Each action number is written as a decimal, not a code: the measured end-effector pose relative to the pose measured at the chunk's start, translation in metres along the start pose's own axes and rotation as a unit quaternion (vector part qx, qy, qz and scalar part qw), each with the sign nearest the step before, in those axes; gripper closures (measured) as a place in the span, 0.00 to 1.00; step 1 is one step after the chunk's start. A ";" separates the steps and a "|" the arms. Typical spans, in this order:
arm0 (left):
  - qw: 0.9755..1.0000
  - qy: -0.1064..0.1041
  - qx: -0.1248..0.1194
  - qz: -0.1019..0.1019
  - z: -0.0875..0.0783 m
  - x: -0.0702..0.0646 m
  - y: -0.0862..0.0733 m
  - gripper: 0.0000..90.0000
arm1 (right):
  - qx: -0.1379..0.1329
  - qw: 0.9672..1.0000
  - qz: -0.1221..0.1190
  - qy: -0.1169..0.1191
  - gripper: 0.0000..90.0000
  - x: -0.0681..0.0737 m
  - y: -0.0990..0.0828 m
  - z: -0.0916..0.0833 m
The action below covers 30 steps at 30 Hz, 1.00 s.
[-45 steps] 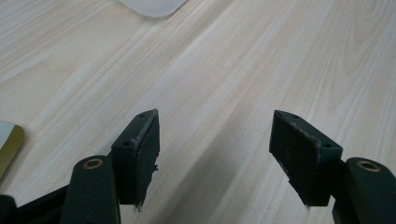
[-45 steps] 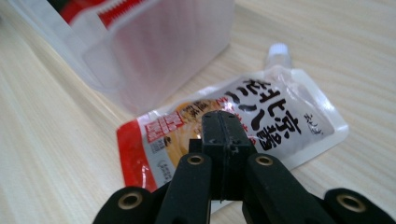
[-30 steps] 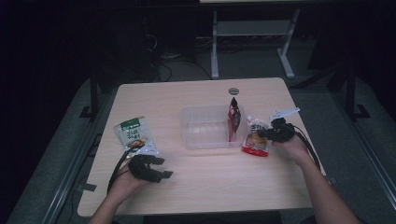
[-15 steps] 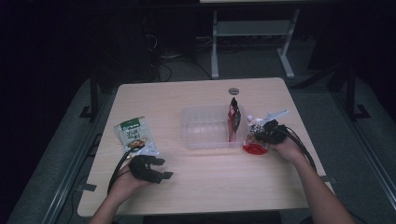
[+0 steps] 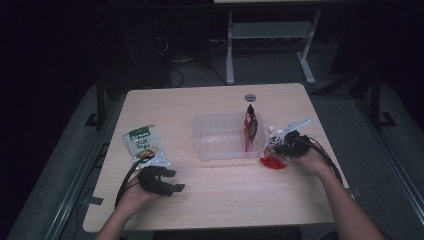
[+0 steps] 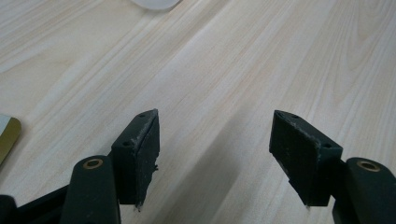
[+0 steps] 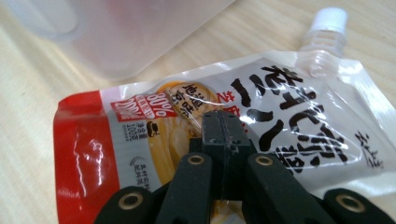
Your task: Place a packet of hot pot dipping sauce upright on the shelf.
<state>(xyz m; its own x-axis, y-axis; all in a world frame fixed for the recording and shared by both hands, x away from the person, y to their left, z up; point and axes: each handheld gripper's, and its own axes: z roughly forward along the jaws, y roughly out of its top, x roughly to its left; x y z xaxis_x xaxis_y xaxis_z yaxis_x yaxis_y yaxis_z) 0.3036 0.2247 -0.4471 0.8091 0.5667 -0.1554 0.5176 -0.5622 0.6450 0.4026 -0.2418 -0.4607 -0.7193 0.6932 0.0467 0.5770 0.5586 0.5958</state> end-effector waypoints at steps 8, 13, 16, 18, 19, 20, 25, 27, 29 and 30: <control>1.000 0.000 0.001 0.004 -0.001 0.000 0.001 0.37 | 0.016 0.999 -0.025 0.011 1.00 0.012 -0.007 -0.008; 1.000 -0.002 0.000 0.006 0.000 0.000 0.003 0.37 | 0.020 0.999 -0.030 0.028 1.00 0.016 -0.011 -0.011; 1.000 -0.003 -0.002 0.006 0.002 -0.001 0.005 0.37 | 0.023 0.998 -0.034 0.037 1.00 0.021 -0.012 -0.013; 1.000 -0.006 -0.002 0.010 0.003 -0.001 0.007 0.37 | 0.023 0.998 -0.039 0.040 1.00 0.023 -0.013 -0.013; 1.000 -0.007 -0.004 0.010 0.004 -0.001 0.008 0.37 | 0.022 0.998 -0.037 0.045 1.00 0.025 -0.014 -0.014; 1.000 -0.008 -0.004 0.007 0.005 -0.002 0.009 0.37 | 0.023 0.998 -0.039 0.050 1.00 0.027 -0.015 -0.014; 1.000 -0.014 -0.003 0.016 0.007 -0.002 0.012 0.37 | 0.025 0.996 -0.047 0.070 1.00 0.039 -0.015 -0.014; 1.000 -0.016 -0.003 0.016 0.008 -0.002 0.013 0.37 | 0.022 0.996 -0.052 0.075 1.00 0.044 -0.015 -0.014; 1.000 -0.017 -0.006 0.014 0.008 -0.003 0.014 0.37 | 0.023 0.995 -0.056 0.085 1.00 0.049 -0.014 -0.013; 1.000 -0.016 -0.003 0.019 0.008 -0.002 0.014 0.37 | 0.021 0.994 -0.060 0.091 1.00 0.051 -0.013 -0.012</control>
<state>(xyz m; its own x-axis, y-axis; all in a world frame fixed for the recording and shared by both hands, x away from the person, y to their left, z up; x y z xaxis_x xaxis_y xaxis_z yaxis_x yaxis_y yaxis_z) 0.3113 0.2104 -0.4437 0.8368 0.5252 -0.1549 0.4849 -0.5793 0.6552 0.3536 -0.2192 -0.4570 -0.8398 0.5287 0.1236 0.4957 0.6536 0.5719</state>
